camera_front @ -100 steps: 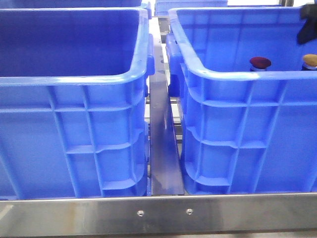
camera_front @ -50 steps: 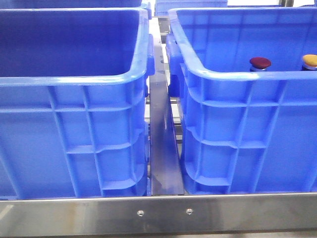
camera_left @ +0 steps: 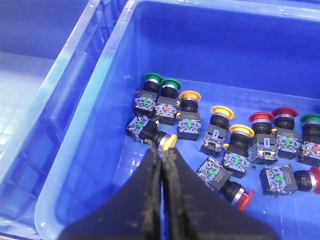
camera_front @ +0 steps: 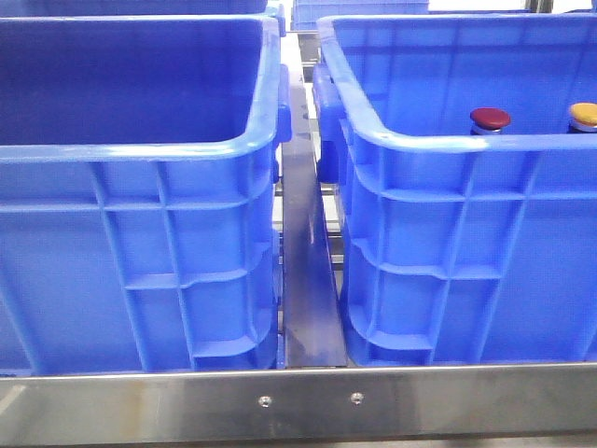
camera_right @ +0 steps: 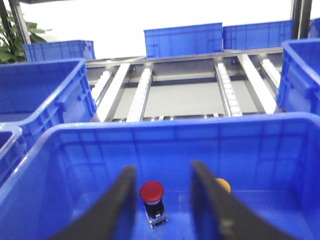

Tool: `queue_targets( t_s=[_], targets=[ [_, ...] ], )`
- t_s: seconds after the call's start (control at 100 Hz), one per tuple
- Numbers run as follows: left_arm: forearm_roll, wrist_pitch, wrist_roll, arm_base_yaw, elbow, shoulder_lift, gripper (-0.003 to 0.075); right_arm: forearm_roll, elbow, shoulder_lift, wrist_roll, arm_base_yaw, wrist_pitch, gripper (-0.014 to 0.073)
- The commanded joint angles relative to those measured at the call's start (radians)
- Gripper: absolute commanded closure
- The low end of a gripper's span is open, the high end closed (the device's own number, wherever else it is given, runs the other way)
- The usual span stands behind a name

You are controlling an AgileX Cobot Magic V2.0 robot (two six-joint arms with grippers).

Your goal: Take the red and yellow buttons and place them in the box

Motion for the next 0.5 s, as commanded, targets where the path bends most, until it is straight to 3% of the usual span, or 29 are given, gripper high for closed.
queue_targets(
  t_s=[0.0, 0.09, 0.49],
  targets=[
    [0.007, -0.071, 0.001, 0.005, -0.026, 0.001, 0.0739, 0.023, -0.024, -0.005, -0.002, -0.001, 0.012, 0.0541],
    [0.007, -0.071, 0.010, 0.005, -0.026, 0.001, 0.0739, 0.023, -0.019, -0.005, -0.002, -0.001, 0.025, 0.0707],
    [0.007, -0.069, 0.014, 0.005, -0.026, 0.001, 0.0739, 0.023, -0.008, -0.005, -0.002, -0.001, 0.065, 0.0699]
  ],
)
